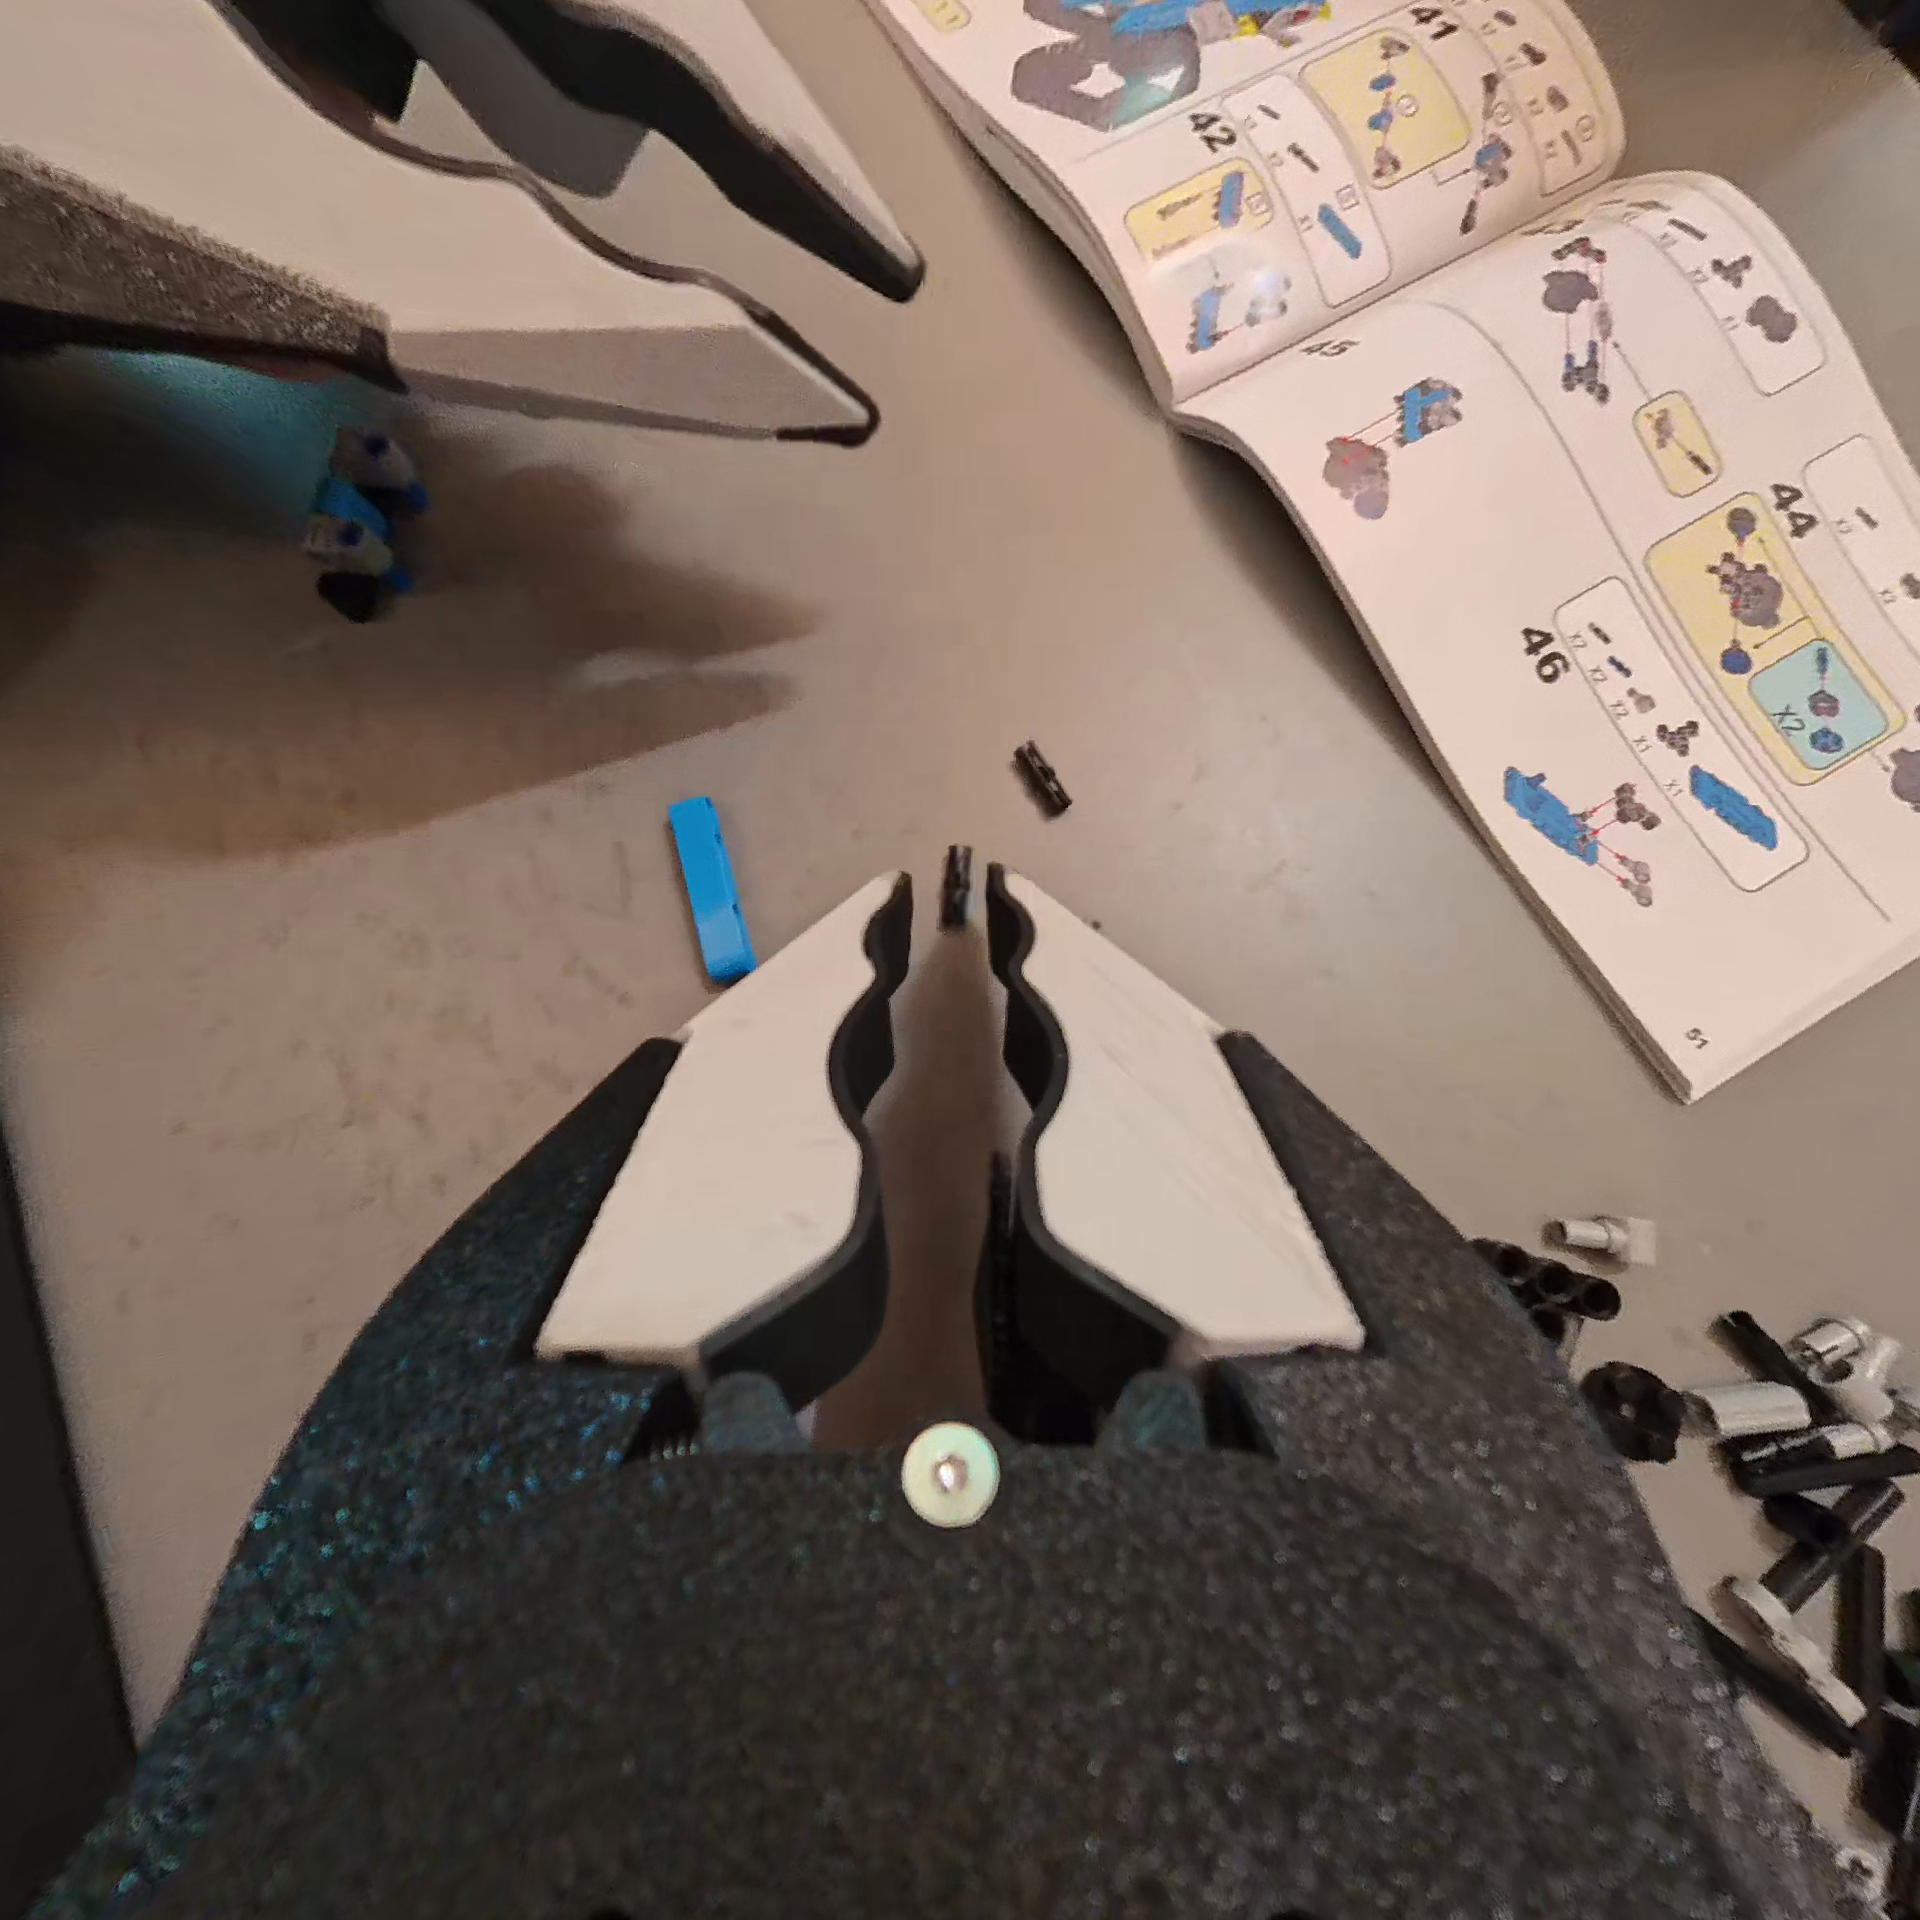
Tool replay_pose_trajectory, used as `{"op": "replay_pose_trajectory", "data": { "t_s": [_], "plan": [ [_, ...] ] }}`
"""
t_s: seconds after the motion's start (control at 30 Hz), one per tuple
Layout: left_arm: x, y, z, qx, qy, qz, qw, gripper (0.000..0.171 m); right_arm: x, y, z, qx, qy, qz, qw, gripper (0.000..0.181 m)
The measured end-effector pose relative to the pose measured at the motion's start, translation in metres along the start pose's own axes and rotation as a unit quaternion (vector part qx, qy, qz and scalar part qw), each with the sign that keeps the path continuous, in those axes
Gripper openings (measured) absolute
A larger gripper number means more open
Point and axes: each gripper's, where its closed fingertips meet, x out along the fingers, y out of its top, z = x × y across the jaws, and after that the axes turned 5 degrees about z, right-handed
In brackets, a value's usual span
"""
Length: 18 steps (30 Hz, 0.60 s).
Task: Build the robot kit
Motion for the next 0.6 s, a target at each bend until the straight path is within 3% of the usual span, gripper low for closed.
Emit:
{"op": "replay_pose_trajectory", "data": {
  "t_s": [0.27, 0.37, 0.6],
  "plan": [
    [0.008, 0.001, 0.014, -0.023, -0.037, -0.003, 0.999, 0.012, 0.005, -0.001, -0.002, 0.04, 0.03, -0.004, 0.999, 0.014],
    [0.008, 0.003, 0.016, -0.039, -0.049, 0.002, 0.998, 0.012, 0.009, -0.011, 0.001, 0.038, 0.024, -0.031, 0.999, 0.006],
    [0.009, 0.0, 0.028, -0.064, -0.091, -0.009, 0.994, 0.009, 0.007, -0.003, 0.0, 0.062, 0.044, -0.008, 0.997, 0.003]
  ]
}}
